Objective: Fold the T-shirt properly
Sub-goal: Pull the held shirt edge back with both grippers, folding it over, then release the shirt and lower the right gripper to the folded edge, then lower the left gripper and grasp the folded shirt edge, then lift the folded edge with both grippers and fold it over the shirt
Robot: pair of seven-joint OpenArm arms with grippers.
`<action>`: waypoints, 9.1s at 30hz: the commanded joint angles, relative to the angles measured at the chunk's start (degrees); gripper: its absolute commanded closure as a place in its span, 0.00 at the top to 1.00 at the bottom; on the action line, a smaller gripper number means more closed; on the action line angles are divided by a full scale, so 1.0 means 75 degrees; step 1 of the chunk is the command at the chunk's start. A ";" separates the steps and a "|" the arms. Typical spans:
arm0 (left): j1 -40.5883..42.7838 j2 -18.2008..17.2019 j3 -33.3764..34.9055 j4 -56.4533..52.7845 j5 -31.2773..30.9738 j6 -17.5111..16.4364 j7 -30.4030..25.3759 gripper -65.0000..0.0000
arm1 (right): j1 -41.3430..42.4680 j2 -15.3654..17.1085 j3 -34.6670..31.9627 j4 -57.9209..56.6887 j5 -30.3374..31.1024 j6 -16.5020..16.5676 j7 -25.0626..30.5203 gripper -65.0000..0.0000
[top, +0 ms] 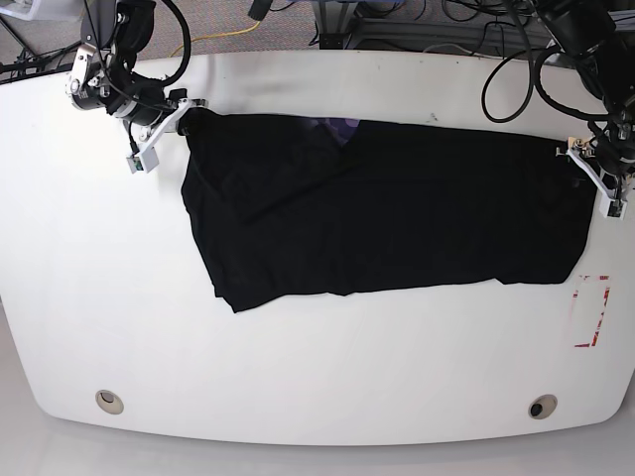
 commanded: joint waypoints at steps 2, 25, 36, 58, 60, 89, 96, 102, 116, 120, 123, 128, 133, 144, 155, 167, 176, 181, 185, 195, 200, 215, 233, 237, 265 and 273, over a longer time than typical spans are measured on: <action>-0.0072 -0.0274 -0.0024 -0.0134 -0.0031 0.0013 -0.0508 0.59 | 0.0027 0.0102 0.0033 0.0137 0.0105 0.0041 0.0076 0.00; 0.0069 -0.0650 -0.0048 -0.1529 -0.0008 0.0013 -0.1141 0.09 | 0.0038 0.0325 0.0080 0.0137 0.0105 0.0041 0.0099 0.00; 0.0666 -0.0099 -0.0036 -0.0416 -0.0008 0.0013 -0.1071 0.00 | 0.0027 0.0524 0.0091 0.0243 0.0082 0.0041 0.0111 0.00; 0.2460 0.0956 -0.0048 0.2151 -0.0008 0.0013 0.0465 0.00 | -0.1415 0.1392 0.1217 0.0864 0.0164 0.0053 0.0064 0.00; 0.2589 0.0956 -0.0048 0.2128 -0.0008 0.0013 0.0465 0.01 | -0.1567 0.1368 0.1217 0.0876 0.0164 0.0053 0.0064 0.00; 0.1792 0.0945 -0.0024 0.2351 -0.0078 0.0013 0.0465 0.50 | -0.1052 0.0852 0.2225 0.1544 0.0176 0.0311 0.0111 0.83; 0.1123 0.0945 0.0011 0.2468 -0.0008 0.0013 0.0465 0.50 | 0.0144 0.0817 0.1768 0.1403 0.0105 0.0428 0.0099 0.83; 0.0385 0.0921 -0.0024 0.2421 0.0016 0.0013 0.0465 0.50 | 0.1562 0.1005 0.0947 0.0501 0.0082 0.0428 0.0099 0.83; -0.0178 0.0734 -0.0024 0.2409 0.0016 0.0013 0.0465 0.50 | 0.4715 0.1122 -0.1303 -0.3075 -0.1875 0.0827 0.1131 0.83; -0.0131 0.0734 -0.0048 0.2409 0.0016 0.0013 0.0465 0.50 | 0.5466 0.1099 -0.1503 -0.4551 -0.2297 0.1038 0.1647 0.82; -0.0131 0.0734 -0.0048 0.2409 0.0016 0.0013 0.0465 0.50 | 0.5770 0.1099 -0.1690 -0.5208 -0.2426 0.1096 0.2022 0.76; -0.0037 0.0734 -0.0059 0.2409 0.0016 0.0013 0.0465 0.50 | 0.5970 0.1087 -0.2147 -0.5759 -0.2403 0.1096 0.2198 0.64; -0.0025 0.0734 -0.0059 0.2398 0.0016 0.0013 0.0465 0.50 | 0.5934 0.0899 -0.2229 -0.5864 -0.2450 0.1073 0.2350 0.64; -0.0271 0.0734 -0.0505 0.1776 0.0016 0.0013 0.0465 0.51 | 0.5911 0.0630 -0.2241 -0.5864 -0.2462 0.1026 0.2444 0.32; -0.1573 0.0734 -0.0728 0.0112 0.0953 0.0013 0.0453 0.66 | 0.5958 0.0594 -0.2241 -0.5817 -0.2848 0.1073 0.2526 0.00; -0.2651 0.0792 -0.0704 -0.1658 0.0907 0.0013 0.0453 0.74 | 0.5911 0.0594 -0.2241 -0.5806 -0.2860 0.1084 0.2526 0.00; -0.2663 0.0874 -0.0177 -0.2057 0.0895 0.0013 0.0465 0.74 | 0.5899 0.0630 -0.2229 -0.5806 -0.2837 0.1084 0.2526 0.00; -0.2592 0.0886 0.0234 -0.2057 0.0895 0.0013 0.0465 0.74 | 0.5899 0.0630 -0.2229 -0.5806 -0.2837 0.1084 0.2526 0.00; -0.2475 0.0909 0.0339 -0.2021 0.0895 0.0013 0.0465 0.73 | 0.5899 0.0630 -0.2229 -0.5806 -0.2837 0.1084 0.2526 0.00; -0.2487 0.0909 0.0292 -0.1986 0.0883 0.0013 0.0465 0.59 | 0.5899 0.0618 -0.2229 -0.5806 -0.2837 0.1084 0.2526 0.00; -0.2440 0.0851 0.0280 -0.1857 0.0121 0.0013 0.0465 0.59 | 0.5899 0.0618 -0.2229 -0.5806 -0.2837 0.1084 0.2526 0.00; -0.2346 0.0640 0.0327 -0.1846 -0.0582 0.0013 0.0476 0.61 | 0.5888 0.0630 -0.2229 -0.5806 -0.2837 0.1084 0.2526 0.00; -0.2358 -0.0169 0.1042 -0.3381 -0.2446 0.0013 0.0476 0.77 | 0.5888 0.0606 -0.2229 -0.5806 -0.2837 0.1084 0.2526 0.00; -0.2276 -0.0310 0.1804 -0.3205 -0.3219 0.0013 0.0476 0.77 | 0.5876 0.0618 -0.2229 -0.5806 -0.2837 0.1084 0.2526 0.00; -0.2077 -0.0556 0.1019 -0.3135 -0.3723 0.0013 0.0758 0.00 | 0.5770 0.0606 -0.2206 -0.5278 -0.2848 0.1084 0.2526 0.00; -0.2041 -0.0532 0.0609 -0.2127 -0.3735 0.0013 0.0769 0.00 | 0.5735 0.0630 -0.2229 -0.4774 -0.2860 0.1084 0.2526 0.00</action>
